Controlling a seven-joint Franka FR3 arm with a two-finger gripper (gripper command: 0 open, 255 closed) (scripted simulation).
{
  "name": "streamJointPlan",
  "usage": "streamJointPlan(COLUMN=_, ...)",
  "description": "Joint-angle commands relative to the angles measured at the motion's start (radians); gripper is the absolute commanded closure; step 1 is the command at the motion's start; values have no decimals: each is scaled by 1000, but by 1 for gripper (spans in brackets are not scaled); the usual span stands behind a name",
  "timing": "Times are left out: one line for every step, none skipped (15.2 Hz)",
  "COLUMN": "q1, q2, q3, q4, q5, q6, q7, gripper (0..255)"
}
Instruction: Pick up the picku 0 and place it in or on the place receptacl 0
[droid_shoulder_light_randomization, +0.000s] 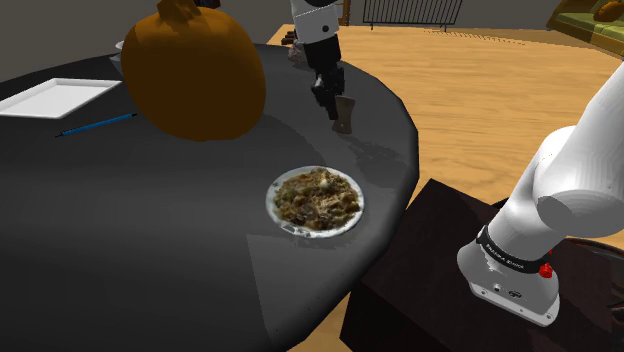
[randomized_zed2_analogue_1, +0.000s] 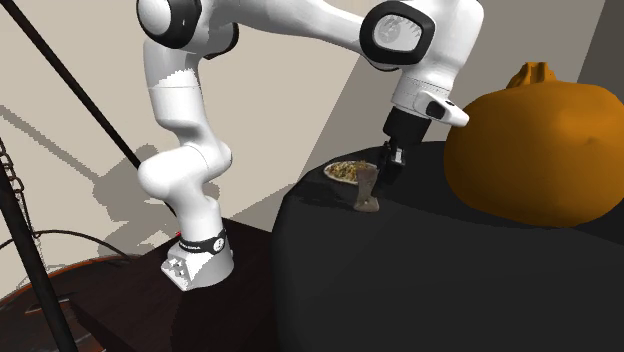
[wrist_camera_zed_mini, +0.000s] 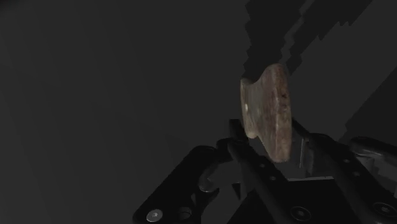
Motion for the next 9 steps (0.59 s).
streamJointPlan(q1=0, q2=0, q3=0, q4=0, q5=0, q6=0, q7=0, gripper=255)
streamJointPlan(q1=0, q2=0, q3=0, q4=0, q5=0, q6=0, q7=0, gripper=255)
streamJointPlan(q1=0, q2=0, q3=0, q4=0, q5=0, q6=0, q7=0, gripper=255)
streamJointPlan(q1=0, q2=0, q3=0, q4=0, q5=0, q6=0, q7=0, gripper=255)
streamJointPlan(q1=0, q2=0, q3=0, q4=0, q5=0, q6=0, q7=0, gripper=255)
streamJointPlan(q1=0, q2=0, q3=0, q4=0, q5=0, q6=0, q7=0, gripper=255)
streamJointPlan(q1=0, q2=0, q3=0, q4=0, q5=0, q6=0, q7=0, gripper=255)
streamJointPlan(q1=0, q2=0, q3=0, q4=0, q5=0, q6=0, q7=0, gripper=255)
streamJointPlan(q1=0, q2=-2, q3=0, q4=11, q5=0, q6=-13, q7=0, gripper=255)
